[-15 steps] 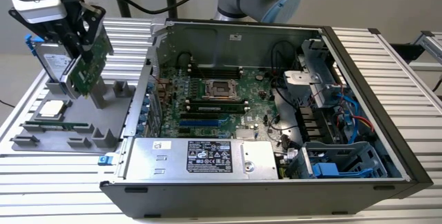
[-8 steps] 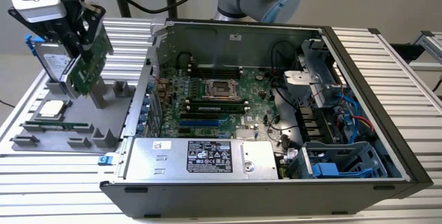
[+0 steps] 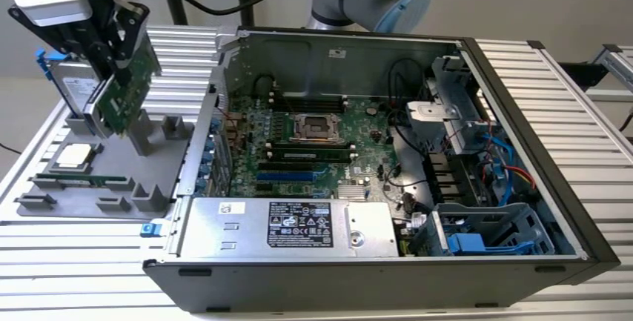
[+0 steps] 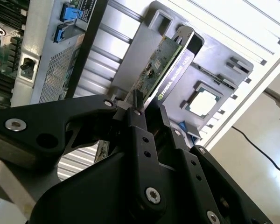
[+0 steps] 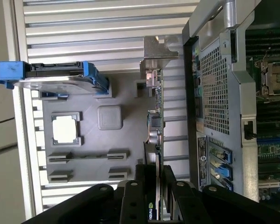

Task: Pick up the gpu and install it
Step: 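Pick up the gpu and move the gpu toward the slot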

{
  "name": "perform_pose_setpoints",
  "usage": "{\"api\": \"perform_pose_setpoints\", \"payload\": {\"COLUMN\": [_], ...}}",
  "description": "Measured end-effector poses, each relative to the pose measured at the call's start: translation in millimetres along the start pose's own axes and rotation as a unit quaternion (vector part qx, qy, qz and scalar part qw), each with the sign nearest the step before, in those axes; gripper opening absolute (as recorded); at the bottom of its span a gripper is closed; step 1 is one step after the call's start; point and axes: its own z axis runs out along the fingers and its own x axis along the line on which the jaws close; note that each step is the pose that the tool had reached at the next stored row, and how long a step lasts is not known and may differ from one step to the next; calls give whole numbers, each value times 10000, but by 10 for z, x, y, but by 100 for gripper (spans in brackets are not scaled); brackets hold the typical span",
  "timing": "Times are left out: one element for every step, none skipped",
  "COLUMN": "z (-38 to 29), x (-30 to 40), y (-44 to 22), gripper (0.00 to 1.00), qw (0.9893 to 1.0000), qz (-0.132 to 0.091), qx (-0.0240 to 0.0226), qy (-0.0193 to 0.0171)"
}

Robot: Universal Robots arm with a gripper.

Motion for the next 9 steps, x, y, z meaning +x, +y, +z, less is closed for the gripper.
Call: {"api": "perform_pose_setpoints", "payload": {"z": [-6,-13,-19,-27,-36,-45,-54,-62,-72], "x": [0,0,0,-1,-2,-2,-3,-3,-3], "y": [0,0,0,0,0,0,0,0,1], "gripper": [0,0,0,0,0,0,0,0,0], "qw": [10000,10000,10000,10000,10000,10000,10000,10000,10000], "qz": [0,0,0,0,-1,-1,-1,-1,-1], "qx": [1,0,0,0,0,0,0,0,0], "qy": [0,0,0,0,0,0,0,0,0]}}
